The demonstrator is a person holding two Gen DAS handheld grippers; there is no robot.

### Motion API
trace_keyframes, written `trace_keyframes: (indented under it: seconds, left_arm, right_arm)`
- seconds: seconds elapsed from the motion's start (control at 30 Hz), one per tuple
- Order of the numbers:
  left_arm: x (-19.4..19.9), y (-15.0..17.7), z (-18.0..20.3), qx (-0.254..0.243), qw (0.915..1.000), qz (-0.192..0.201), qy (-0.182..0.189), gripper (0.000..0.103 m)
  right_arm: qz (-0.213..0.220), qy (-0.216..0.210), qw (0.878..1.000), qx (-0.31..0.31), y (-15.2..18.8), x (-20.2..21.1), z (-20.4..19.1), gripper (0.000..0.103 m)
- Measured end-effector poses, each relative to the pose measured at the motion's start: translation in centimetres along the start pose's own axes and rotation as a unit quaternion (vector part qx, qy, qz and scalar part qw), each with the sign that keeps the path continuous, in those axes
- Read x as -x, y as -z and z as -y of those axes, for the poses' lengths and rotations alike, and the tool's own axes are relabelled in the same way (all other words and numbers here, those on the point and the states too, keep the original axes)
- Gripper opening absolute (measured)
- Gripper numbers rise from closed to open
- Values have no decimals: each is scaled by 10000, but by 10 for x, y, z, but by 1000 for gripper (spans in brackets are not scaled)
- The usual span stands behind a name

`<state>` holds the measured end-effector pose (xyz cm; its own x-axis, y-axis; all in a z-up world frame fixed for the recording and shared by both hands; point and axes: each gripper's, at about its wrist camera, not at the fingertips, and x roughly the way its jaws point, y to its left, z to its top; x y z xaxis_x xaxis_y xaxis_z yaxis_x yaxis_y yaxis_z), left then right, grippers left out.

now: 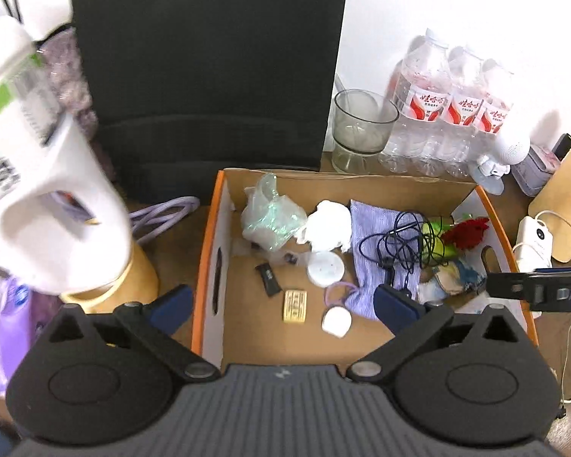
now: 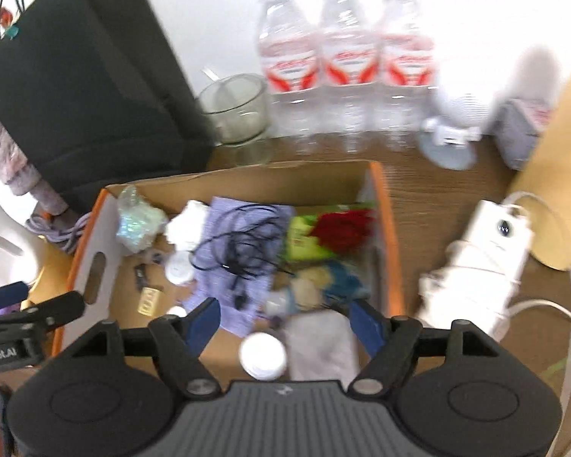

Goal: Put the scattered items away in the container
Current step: 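Carry both items over the box and open both grippers, then grasp the white plush sheep with the right gripper while the left gripper grasps a small clear item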

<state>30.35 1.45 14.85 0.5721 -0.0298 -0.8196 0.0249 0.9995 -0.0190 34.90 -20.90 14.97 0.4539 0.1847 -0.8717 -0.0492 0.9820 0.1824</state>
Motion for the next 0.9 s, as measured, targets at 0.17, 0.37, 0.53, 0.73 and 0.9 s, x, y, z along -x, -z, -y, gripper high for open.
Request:
trace_keyframes:
  seconds: [0.17, 0.37, 0.53, 0.73, 0.9]
  left_arm:
    - [27, 19, 11, -26, 9999, 136, -23, 103]
    - [60, 40, 23, -178, 9990, 400, -31, 103]
    - [81, 72, 25, -86, 9970, 766, -109, 103]
    - [94, 146, 28, -268, 9893, 1422, -159, 103]
    - [76, 214, 32, -517, 9848, 1622, 337, 103]
  right_arm:
    - [168, 111, 9998, 5, 23, 36, 11, 80]
    - [321, 71, 9993, 171, 53, 65, 3, 81]
    - [606, -164, 9974, 341, 86, 87, -2, 83]
    - [1306, -660, 9883, 434, 159, 103, 12, 86]
    - [2103, -114, 9765, 451, 244, 92, 35, 86]
